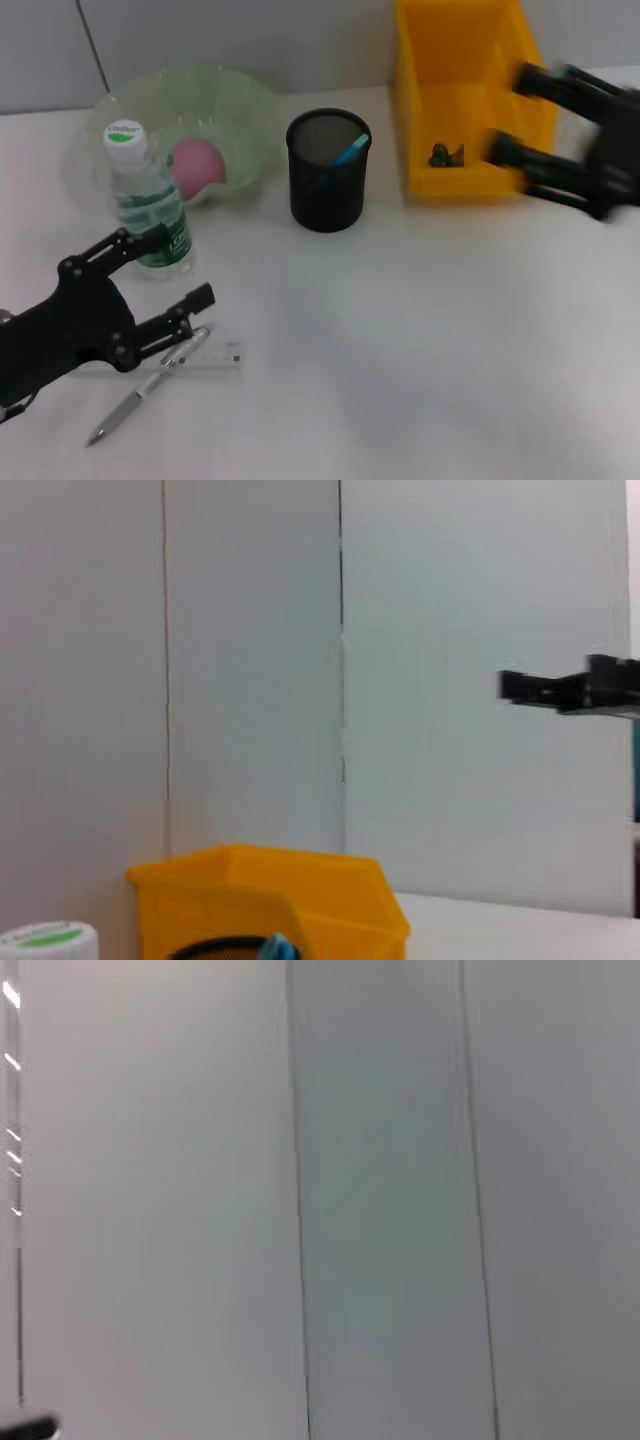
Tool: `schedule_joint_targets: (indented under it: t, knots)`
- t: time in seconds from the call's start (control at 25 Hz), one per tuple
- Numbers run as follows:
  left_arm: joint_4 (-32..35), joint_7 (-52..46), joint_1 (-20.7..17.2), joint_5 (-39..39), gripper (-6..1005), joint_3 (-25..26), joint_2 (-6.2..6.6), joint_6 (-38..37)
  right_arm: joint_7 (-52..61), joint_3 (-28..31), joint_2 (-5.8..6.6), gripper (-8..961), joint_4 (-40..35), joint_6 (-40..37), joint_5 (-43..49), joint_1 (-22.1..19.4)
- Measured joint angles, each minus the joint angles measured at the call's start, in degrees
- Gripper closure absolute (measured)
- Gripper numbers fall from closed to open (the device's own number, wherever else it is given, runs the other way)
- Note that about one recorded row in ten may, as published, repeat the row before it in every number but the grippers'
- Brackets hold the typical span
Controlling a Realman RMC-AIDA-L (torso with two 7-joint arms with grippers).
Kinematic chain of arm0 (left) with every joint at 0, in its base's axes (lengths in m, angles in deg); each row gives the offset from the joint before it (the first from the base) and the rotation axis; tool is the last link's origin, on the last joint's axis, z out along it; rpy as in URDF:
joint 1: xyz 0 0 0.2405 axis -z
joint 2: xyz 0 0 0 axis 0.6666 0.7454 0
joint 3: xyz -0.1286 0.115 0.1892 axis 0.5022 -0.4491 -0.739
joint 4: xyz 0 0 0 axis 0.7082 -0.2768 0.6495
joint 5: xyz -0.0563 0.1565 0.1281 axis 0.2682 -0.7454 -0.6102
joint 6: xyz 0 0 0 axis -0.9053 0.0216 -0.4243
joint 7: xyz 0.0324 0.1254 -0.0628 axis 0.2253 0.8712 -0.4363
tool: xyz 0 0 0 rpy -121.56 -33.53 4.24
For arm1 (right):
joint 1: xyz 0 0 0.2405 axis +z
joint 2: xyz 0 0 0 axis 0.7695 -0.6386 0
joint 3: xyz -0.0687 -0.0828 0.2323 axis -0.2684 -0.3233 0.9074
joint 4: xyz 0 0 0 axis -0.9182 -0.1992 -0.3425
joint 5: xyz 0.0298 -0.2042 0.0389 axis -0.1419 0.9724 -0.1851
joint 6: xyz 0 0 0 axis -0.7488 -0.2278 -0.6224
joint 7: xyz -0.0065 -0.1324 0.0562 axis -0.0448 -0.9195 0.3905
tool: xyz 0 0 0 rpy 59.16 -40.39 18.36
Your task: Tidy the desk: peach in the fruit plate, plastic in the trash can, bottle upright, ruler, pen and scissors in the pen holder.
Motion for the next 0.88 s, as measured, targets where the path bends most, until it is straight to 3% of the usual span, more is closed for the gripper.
schedule_joint_targets:
  t: [0.04,0.08,0.2,0.24,0.28,0.32,0.48,0.52,0.56,0.64,0.8,0.84,0.88]
  knots:
    - [1.79,-2.54,-0.11,-1.86,217,-0.09,0.01,0.58,-5.15,8.95,1.07,141,10.68,-9.39,4.51,2.74]
    - [1.79,-2.54,-0.11,-1.86,217,-0.09,0.01,0.58,-5.15,8.95,1.07,142,10.68,-9.39,4.51,2.74]
    - [3.54,-4.73,-0.16,-3.62,217,-0.08,-0.05,1.20,-14.33,18.88,2.67,144,24.13,-17.86,13.19,5.70]
    - [7.77,-9.28,-0.29,-8.25,217,-0.16,-0.22,2.54,-17.11,22.55,3.07,145,28.43,-19.48,18.28,6.38]
    - [7.77,-9.28,-0.29,-8.25,217,-0.16,-0.22,2.54,-17.11,22.55,3.07,145,28.43,-19.48,18.28,6.38]
    - [12.41,-13.46,-0.41,-13.15,217,-0.32,-0.40,3.30,-17.32,24.12,3.11,146,28.87,-19.38,21.64,6.48]
    - [12.41,-13.46,-0.41,-13.15,217,-0.32,-0.40,3.30,-16.53,24.82,3.60,149,28.97,-19.27,25.49,6.54]
    - [19.52,-20.37,0.17,-19.54,217,-1.93,-0.56,4.23,-16.32,24.86,3.82,150,29.12,-19.27,26.10,6.51]
    - [19.52,-20.37,0.17,-19.54,217,-1.93,-0.56,4.23,-16.25,24.97,3.95,151,29.34,-19.28,26.53,6.41]
    - [28.04,-27.61,2.14,-26.31,218,-7.46,-0.54,6.41,-16.26,25.46,4.24,152,29.67,-19.29,27.23,5.78]
    - [28.04,-27.61,2.14,-26.31,218,-7.46,-0.54,6.41,-16.43,25.62,4.52,155,30.23,-19.13,27.65,5.30]
    - [31.79,-33.56,6.92,-33.73,218,-11.63,-0.49,8.50,-16.53,25.69,4.59,156,30.68,-19.11,28.11,5.22]
    - [31.79,-33.56,6.92,-33.73,218,-11.63,-0.49,8.50,-16.53,25.69,4.59,157,30.68,-19.11,28.11,5.22]
